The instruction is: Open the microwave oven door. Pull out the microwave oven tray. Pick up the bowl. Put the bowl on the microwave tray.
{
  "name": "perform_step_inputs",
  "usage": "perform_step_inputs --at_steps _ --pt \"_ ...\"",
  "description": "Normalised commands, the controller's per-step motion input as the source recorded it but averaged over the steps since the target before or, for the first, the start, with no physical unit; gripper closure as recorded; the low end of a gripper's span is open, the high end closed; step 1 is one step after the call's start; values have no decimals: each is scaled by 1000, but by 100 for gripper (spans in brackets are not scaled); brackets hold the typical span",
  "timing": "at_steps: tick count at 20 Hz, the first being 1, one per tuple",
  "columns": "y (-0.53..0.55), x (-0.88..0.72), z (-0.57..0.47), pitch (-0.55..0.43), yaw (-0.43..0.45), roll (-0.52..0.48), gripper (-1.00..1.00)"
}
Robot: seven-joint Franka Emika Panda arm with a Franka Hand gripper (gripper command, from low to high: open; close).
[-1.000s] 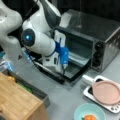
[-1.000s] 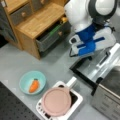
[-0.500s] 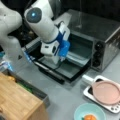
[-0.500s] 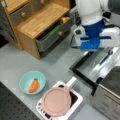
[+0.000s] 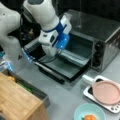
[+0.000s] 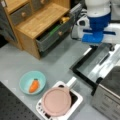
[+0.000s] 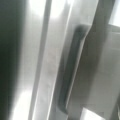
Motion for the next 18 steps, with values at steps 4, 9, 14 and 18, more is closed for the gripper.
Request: perform_step_inputs --at_steps 4,9,14,18 --pt "-12 179 230 244 12 -200 -100" --pt "-41 317 337 274 20 -146 -100" --pt "-116 433 393 309 34 -157 -100" --pt "-187 502 250 315 -2 -129 -100"
